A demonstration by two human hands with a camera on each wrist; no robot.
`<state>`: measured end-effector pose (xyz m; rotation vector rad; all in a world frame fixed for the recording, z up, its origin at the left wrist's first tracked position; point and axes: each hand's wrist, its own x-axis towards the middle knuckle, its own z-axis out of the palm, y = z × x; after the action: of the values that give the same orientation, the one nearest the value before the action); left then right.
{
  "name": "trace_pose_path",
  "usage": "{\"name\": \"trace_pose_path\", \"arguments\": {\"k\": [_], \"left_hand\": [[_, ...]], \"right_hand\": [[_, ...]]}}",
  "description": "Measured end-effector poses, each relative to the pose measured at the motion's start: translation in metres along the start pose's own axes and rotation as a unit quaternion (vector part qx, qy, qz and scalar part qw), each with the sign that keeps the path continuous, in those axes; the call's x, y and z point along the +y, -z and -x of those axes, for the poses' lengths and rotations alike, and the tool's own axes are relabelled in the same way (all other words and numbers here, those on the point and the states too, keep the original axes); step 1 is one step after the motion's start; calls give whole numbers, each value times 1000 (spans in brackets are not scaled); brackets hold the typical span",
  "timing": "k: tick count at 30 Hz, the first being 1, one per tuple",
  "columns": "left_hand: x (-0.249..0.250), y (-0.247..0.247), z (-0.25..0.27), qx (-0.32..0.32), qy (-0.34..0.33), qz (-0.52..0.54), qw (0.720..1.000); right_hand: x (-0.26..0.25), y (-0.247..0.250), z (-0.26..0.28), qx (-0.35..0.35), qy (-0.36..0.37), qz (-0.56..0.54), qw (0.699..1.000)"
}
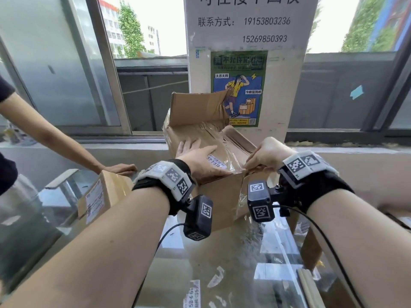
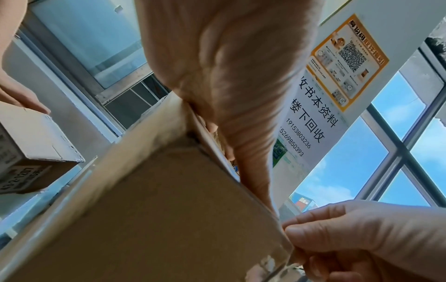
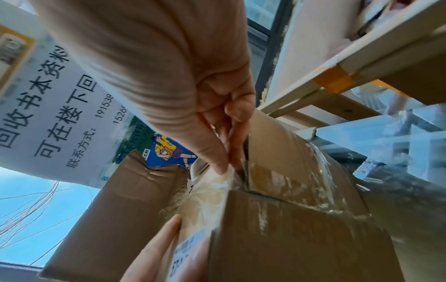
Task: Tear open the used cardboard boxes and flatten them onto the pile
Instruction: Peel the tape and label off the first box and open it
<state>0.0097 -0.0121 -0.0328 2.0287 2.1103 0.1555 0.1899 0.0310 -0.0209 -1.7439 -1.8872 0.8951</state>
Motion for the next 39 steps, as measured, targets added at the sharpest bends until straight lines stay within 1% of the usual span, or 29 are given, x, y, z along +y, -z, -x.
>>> {"name": "trace_pose_path", "arguments": {"k": [3,10,15,18,22,23,26,31,34,39], "left_hand": [[2,-1,-5,8,-4,-1,1000],[-4,-1,-10,30,6,5,1000],[-8,0,-9,30,16,7,999],[-5,-5,-10,37,15,5,999],[0,-9,-11,40,14,-4,999],[0,-8,-10,39,17,-2,999],[0,-7,-7,42,22,-2,999],[3,-10,-4,54,21,-3,998],[1,-10,-3,52,20,-3,998],[1,-9,-1,56,17,0,998]], "right_hand": [[-2,-4,-1,16,-14,-23,1000],[-3,-4,0,-18,-22,-89,996],[-6,-5,-2,-34,-14,-96,995],[-7,-1,0,-31,1,-76,997],[-10,5,-5,36,1,20,999],[-11,5,-5,35,-1,40,999],[-14,-1,-4,3,-10,86,996],[-19,-11,0,-20,-12,146,989],[-22,-5,1,-40,-22,155,987],[-27,-1,0,-54,-21,112,992]]}}
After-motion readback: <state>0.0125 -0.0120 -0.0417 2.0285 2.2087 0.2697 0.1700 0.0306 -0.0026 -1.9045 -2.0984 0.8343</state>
